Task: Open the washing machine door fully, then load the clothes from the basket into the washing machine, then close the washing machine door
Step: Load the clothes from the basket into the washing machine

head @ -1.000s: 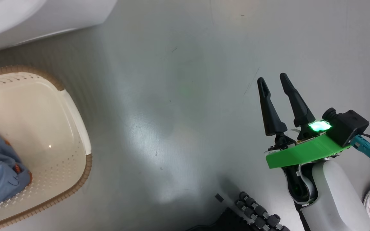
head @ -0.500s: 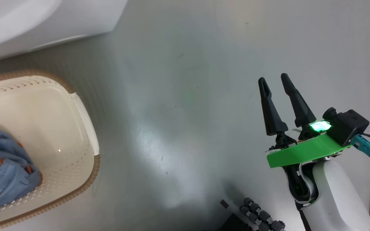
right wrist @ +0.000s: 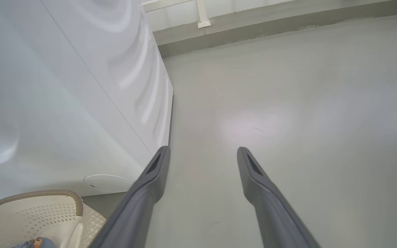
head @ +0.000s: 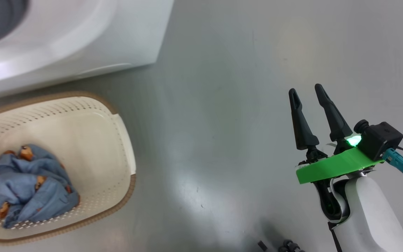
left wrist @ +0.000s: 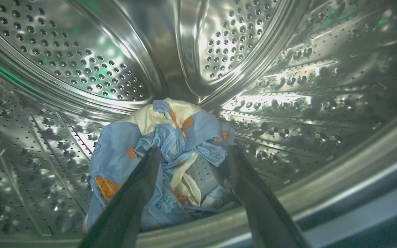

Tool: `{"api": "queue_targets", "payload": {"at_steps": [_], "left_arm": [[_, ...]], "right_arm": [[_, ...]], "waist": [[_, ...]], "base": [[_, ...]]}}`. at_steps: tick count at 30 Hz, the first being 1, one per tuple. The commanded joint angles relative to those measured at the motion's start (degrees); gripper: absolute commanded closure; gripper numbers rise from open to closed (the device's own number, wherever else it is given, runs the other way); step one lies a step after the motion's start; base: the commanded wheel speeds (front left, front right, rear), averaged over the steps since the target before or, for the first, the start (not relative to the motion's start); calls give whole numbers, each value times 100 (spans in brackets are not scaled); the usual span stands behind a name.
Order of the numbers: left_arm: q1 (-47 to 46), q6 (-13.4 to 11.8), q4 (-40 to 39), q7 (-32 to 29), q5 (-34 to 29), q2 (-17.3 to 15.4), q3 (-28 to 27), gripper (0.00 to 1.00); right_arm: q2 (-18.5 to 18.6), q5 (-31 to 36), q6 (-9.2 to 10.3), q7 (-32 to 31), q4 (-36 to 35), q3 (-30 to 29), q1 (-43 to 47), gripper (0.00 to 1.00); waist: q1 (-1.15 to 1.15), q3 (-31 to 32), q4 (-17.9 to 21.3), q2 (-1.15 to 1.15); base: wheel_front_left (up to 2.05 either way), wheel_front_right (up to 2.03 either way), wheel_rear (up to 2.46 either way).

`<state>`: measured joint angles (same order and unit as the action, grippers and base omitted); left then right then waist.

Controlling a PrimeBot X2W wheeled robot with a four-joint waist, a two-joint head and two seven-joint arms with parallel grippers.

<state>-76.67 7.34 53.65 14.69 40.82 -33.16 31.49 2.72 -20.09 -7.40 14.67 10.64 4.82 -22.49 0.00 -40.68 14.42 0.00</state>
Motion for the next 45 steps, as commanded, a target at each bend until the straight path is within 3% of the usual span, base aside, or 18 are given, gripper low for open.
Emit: {"api": "queue_targets", "payload": {"at_steps": [1,11,23,32,39,45], "left_arm": [[212,14,-188,29,30,-243,-123,0],[1878,-15,-1166,30,-155,7,-382,0],[4164,-397,-2770,30,-610,512,-1380,0],[5527,-514,-3638,30,-1038,1045,-1894,0],[6188,-565,-4020,30,-1236,1326,-2168,0],[6727,-582,-4326,30,-1367,1756,-2509,0]], "right_arm": [[16,85,-9,33,-74,78,221,0],[16,464,-9,33,144,-143,351,0],[16,599,-9,33,396,-428,672,0],[16,574,-9,33,473,-498,939,0],[16,536,-9,33,501,-478,1097,0],[16,458,-9,33,464,-457,1265,0]], "waist": [[0,395,-352,0],[0,1258,-959,0],[0,2074,-1453,0],[0,2671,-1615,0],[0,2924,-1639,0],[0,3172,-1648,0]], "base": [[0,0,0],[0,0,0],[0,0,0],[0,0,0],[0,0,0],[0,0,0]]}}
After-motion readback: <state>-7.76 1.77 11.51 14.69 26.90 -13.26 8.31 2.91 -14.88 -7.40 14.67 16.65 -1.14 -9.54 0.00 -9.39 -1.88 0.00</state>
